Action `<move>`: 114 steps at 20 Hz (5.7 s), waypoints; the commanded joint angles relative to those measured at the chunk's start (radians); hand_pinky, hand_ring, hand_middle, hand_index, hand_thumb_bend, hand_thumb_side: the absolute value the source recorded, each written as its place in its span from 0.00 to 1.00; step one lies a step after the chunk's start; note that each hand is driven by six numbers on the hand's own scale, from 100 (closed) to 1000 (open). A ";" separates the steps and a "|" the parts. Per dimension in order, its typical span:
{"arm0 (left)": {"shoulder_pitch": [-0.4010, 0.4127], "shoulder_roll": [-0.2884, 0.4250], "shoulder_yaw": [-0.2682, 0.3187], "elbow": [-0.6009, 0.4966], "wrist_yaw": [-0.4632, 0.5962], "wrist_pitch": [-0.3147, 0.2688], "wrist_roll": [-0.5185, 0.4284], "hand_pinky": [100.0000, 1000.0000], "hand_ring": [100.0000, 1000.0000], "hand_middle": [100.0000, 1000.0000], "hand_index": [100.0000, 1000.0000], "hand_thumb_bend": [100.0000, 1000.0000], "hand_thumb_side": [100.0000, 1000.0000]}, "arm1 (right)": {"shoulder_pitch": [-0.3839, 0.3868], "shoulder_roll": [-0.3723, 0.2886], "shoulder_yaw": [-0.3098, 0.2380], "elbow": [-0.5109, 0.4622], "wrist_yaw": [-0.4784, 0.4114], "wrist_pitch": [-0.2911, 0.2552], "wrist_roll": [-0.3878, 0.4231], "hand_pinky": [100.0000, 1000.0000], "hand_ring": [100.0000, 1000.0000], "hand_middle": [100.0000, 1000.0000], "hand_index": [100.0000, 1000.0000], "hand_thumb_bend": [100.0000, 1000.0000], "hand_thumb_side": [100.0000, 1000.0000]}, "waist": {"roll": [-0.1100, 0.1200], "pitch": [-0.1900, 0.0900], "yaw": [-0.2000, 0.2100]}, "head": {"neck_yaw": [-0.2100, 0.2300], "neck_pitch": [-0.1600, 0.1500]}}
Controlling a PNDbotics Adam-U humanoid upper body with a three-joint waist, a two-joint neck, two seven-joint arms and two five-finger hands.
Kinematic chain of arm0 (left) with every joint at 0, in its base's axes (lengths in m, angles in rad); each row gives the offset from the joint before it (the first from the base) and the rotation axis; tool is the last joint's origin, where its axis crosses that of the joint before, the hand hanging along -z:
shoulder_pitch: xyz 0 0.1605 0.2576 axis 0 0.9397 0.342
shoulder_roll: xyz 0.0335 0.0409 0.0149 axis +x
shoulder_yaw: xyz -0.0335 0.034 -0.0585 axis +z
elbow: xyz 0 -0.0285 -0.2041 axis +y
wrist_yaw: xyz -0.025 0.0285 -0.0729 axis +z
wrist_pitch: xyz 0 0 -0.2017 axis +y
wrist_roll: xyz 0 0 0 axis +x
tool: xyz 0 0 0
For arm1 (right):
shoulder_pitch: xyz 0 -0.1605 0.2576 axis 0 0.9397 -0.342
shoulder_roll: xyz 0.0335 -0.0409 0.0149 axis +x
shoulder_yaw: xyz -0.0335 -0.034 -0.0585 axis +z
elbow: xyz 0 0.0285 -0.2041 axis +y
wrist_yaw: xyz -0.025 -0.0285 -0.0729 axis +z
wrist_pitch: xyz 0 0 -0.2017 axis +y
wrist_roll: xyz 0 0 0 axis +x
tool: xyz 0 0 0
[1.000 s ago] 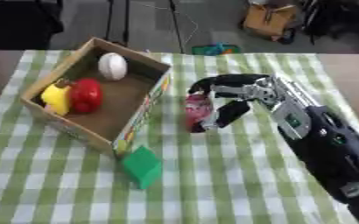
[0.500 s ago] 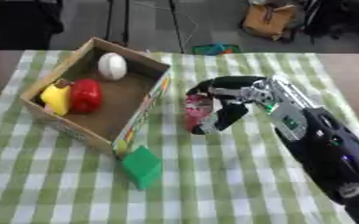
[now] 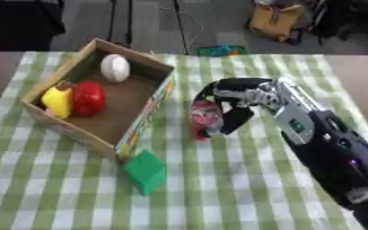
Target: Pick up objects on the table and place them in the box.
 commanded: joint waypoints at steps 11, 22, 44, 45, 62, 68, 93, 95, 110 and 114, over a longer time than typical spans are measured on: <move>-0.011 0.005 -0.005 -0.014 0.001 0.006 -0.002 0.70 0.55 0.61 0.68 0.00 1.00 | -0.023 0.000 -0.006 0.008 -0.018 0.023 -0.058 0.00 0.43 0.61 0.78 0.35 0.43 | 0.007 -0.015 0.000 | -0.005 -0.019; -0.011 0.004 -0.005 -0.014 0.000 0.006 -0.001 0.70 0.55 0.61 0.68 0.00 1.00 | -0.024 0.002 -0.003 0.017 -0.001 0.030 -0.075 0.00 0.37 0.53 0.71 0.30 0.27 | 0.007 -0.014 0.000 | -0.005 -0.017; -0.011 0.006 -0.008 -0.014 0.000 0.007 -0.003 0.70 0.55 0.61 0.68 0.00 1.00 | -0.084 -0.023 0.007 -0.027 -0.023 0.067 -0.091 0.00 0.34 0.47 0.64 0.07 0.23 | -0.001 -0.025 -0.004 | -0.003 -0.008; -0.011 0.007 -0.008 -0.014 0.000 0.007 -0.003 0.70 0.55 0.61 0.68 0.00 1.00 | -0.088 -0.025 0.008 -0.031 -0.025 0.070 -0.090 0.00 0.34 0.47 0.64 0.06 0.22 | -0.001 -0.026 -0.004 | -0.003 -0.008; -0.001 0.015 -0.014 -0.014 0.004 0.011 -0.010 0.69 0.55 0.61 0.68 0.00 1.00 | -0.312 0.003 0.020 0.007 -0.073 0.091 -0.020 0.00 0.33 0.46 0.62 0.02 0.22 | -0.021 -0.054 0.003 | -0.027 0.027; -0.003 0.018 -0.020 -0.014 0.010 0.010 -0.016 0.69 0.55 0.61 0.68 0.00 1.00 | -0.404 0.064 -0.004 0.088 -0.055 0.117 -0.010 0.00 0.33 0.46 0.62 0.01 0.23 | -0.030 -0.058 0.023 | -0.052 0.027; -0.047 -0.005 -0.039 -0.014 0.040 0.002 -0.041 0.70 0.55 0.61 0.68 0.00 1.00 | -0.427 0.320 -0.187 0.410 0.209 0.108 -0.291 0.04 0.45 0.60 0.77 0.17 0.58 | -0.038 -0.010 0.110 | -0.137 -0.033; -0.048 -0.006 -0.039 -0.014 0.041 0.002 -0.042 0.70 0.55 0.61 0.68 0.00 1.00 | -0.426 0.322 -0.188 0.415 0.210 0.093 -0.310 0.09 0.49 0.64 0.81 0.21 0.62 | -0.038 -0.009 0.110 | -0.137 -0.032; -0.045 -0.009 -0.038 -0.014 0.042 0.003 -0.043 0.70 0.55 0.61 0.68 0.00 1.00 | -0.441 0.310 -0.187 0.311 0.187 0.041 -0.284 0.53 0.77 0.91 0.98 0.38 0.76 | -0.035 -0.018 0.099 | -0.124 -0.017; -0.038 -0.006 -0.034 -0.014 0.039 0.004 -0.040 0.70 0.55 0.61 0.68 0.00 1.00 | -0.442 0.273 -0.182 0.176 0.114 0.061 -0.303 0.51 0.76 0.90 0.97 0.33 0.75 | -0.032 -0.028 0.090 | -0.114 -0.002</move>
